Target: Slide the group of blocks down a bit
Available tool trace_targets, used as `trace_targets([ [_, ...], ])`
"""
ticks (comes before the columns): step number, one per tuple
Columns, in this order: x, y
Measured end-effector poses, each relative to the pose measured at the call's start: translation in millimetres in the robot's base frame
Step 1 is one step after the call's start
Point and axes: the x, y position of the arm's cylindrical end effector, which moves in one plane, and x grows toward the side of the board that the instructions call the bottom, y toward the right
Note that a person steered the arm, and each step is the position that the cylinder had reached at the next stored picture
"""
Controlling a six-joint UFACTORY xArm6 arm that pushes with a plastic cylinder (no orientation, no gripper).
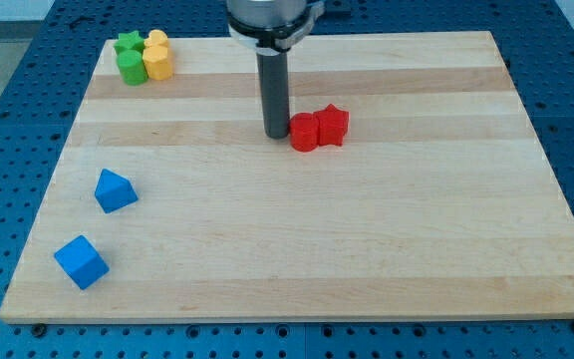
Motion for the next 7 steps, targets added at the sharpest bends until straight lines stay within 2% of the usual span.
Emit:
trace_targets([
  [2, 0.0, 20.5],
  [3, -1.7, -9.3],
  [4, 0.1, -75.5],
  [5, -15.9, -137.9],
  [6, -45.6, -150.5],
  [7, -103.9, -143.0],
])
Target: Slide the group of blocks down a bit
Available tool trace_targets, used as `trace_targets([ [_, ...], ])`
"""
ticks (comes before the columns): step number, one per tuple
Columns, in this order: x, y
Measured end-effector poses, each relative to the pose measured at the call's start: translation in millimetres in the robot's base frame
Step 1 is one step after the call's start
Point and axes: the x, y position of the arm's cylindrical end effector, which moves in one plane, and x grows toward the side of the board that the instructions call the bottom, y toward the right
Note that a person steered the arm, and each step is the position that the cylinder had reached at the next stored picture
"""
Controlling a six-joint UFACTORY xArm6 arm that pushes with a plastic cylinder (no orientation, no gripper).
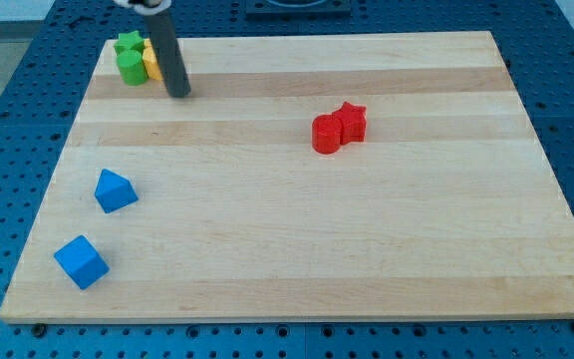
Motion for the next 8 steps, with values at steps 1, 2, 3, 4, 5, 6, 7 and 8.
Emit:
trace_targets([
  [1, -64.3, 11.9],
  [2, -91.0, 15.6],
  [3, -92.2, 10.5],
  [4, -92.2, 10.5],
  [5, -90.9, -11.0],
  [6, -90.6, 13.3],
  [7, -76.5, 76.2],
  [8, -18.7, 72.6],
])
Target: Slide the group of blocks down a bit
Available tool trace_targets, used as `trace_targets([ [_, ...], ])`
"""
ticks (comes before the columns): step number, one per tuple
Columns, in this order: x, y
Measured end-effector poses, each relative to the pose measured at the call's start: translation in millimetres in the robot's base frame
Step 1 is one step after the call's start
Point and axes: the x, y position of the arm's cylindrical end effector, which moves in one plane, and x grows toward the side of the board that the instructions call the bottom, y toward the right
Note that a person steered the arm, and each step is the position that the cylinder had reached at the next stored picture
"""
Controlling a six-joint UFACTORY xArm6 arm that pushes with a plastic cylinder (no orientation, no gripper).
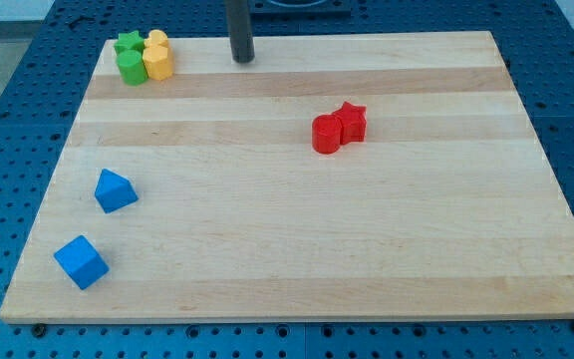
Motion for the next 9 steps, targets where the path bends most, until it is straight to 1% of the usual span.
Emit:
trace_targets([
  [1, 38.3, -45.9],
  [2, 47.0, -121.3],
  [3, 47.0, -194.4],
  [4, 46.8, -211.9],
  [5, 13.0, -211.8],
  [6, -47.1, -211.8],
  [7, -72.9, -211.8],
  [8, -73.8, -207.1],
  [9, -73.3, -187.8],
])
